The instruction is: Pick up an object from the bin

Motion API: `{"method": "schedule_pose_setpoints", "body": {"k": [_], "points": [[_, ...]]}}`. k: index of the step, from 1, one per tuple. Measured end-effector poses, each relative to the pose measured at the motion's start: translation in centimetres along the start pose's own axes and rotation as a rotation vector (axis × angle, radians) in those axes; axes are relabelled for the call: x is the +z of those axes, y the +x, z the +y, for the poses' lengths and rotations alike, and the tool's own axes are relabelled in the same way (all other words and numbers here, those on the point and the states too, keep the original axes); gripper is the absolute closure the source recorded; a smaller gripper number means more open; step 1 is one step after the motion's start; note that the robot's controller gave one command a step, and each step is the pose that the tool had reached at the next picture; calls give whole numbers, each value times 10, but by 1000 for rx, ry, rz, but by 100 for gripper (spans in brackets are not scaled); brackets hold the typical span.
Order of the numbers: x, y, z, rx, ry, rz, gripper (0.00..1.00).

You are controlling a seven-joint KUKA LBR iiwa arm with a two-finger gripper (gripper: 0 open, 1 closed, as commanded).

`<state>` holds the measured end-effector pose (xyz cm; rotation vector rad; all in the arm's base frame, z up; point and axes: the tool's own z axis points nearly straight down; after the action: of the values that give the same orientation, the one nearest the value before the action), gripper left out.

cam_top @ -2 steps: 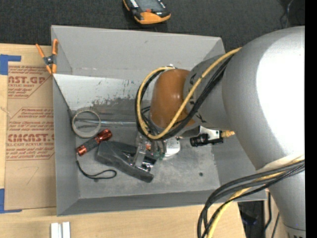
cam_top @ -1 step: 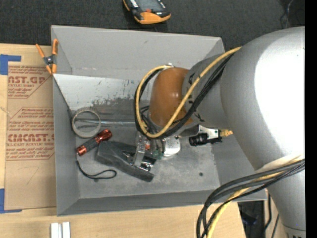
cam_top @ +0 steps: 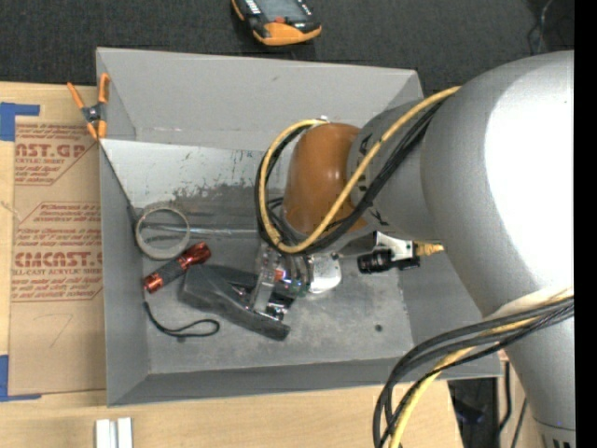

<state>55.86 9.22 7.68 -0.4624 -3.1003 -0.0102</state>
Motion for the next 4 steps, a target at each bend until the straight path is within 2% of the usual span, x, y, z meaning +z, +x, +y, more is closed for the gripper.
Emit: {"method": "schedule_pose_setpoints", "body": {"k": [1, 2, 3, 4], "points": [[-1, 1, 0, -1, 0, -3, 100], [0, -14, -5, 21, -10, 16, 100], [-2, -6, -3, 7, -10, -9, 100], [0, -21, 2, 33, -7, 28, 100]]}}
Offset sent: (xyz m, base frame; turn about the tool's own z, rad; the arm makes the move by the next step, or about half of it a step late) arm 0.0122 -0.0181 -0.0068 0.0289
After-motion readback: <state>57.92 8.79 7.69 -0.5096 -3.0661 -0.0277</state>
